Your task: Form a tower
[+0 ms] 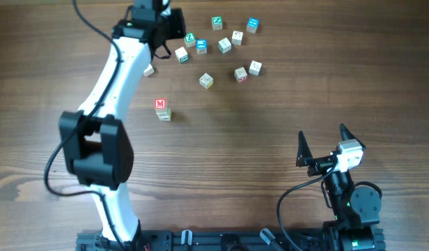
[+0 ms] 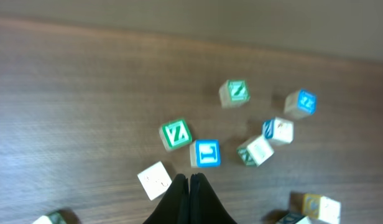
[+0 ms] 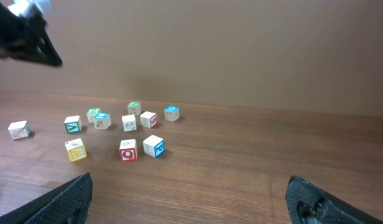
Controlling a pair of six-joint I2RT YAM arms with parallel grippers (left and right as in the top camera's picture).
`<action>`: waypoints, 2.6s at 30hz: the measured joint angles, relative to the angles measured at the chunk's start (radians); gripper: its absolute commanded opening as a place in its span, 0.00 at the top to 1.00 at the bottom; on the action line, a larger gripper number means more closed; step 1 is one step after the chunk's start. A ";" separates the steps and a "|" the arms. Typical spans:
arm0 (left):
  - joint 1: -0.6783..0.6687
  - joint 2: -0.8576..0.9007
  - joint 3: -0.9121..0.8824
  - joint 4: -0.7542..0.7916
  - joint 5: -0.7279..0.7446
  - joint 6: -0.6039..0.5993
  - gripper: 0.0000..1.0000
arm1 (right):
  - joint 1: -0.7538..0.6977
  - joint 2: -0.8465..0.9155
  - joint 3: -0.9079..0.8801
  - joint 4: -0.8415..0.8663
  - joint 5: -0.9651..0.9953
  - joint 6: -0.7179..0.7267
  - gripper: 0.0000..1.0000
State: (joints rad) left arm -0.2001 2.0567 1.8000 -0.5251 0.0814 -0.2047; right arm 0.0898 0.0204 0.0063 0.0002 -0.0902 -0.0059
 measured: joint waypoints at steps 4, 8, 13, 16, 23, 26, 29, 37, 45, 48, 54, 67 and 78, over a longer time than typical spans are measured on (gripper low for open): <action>-0.048 0.072 0.000 -0.015 0.000 -0.003 0.91 | 0.000 0.000 0.000 0.000 0.000 0.000 0.01; -0.117 0.106 0.000 -0.016 0.000 -0.009 0.87 | 0.000 0.000 0.000 0.000 0.000 0.000 0.00; -0.187 0.140 0.000 -0.029 0.006 -0.011 0.85 | 0.000 0.000 0.000 0.000 0.000 0.000 0.00; -0.214 0.156 0.000 -0.028 0.007 -0.011 0.82 | 0.000 0.000 0.000 0.000 0.000 0.000 0.00; -0.247 0.204 -0.001 -0.033 0.007 -0.015 0.37 | 0.000 0.000 0.000 0.000 0.000 0.000 0.00; -0.239 0.199 -0.001 -0.040 0.007 -0.015 0.34 | 0.000 0.000 0.000 0.000 0.000 0.000 0.00; -0.204 0.104 -0.008 -0.090 0.007 -0.018 0.23 | 0.000 0.000 0.000 0.000 0.000 0.000 0.00; 0.010 -0.201 0.015 -0.514 0.007 -0.060 0.00 | 0.000 0.000 0.000 0.000 0.000 0.000 0.00; 0.052 -0.121 -0.145 -0.621 0.006 0.043 0.00 | 0.000 0.000 0.000 0.000 0.000 0.000 0.00; 0.051 -0.119 -0.238 -0.576 0.007 0.050 0.00 | 0.000 0.000 0.000 0.000 0.000 0.000 0.00; 0.046 -0.116 -0.412 -0.414 0.019 0.051 0.03 | 0.000 0.000 0.000 0.000 0.000 0.000 0.00; -0.015 -0.116 -0.466 -0.319 -0.058 0.046 0.18 | 0.000 0.000 0.000 0.000 0.000 0.000 0.00; -0.015 -0.116 -0.499 -0.274 -0.069 0.043 0.30 | 0.000 0.000 0.000 0.000 0.000 0.000 0.00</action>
State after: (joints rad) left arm -0.2153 1.9408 1.3014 -0.7990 0.0120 -0.1619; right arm 0.0898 0.0204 0.0063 0.0002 -0.0898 -0.0059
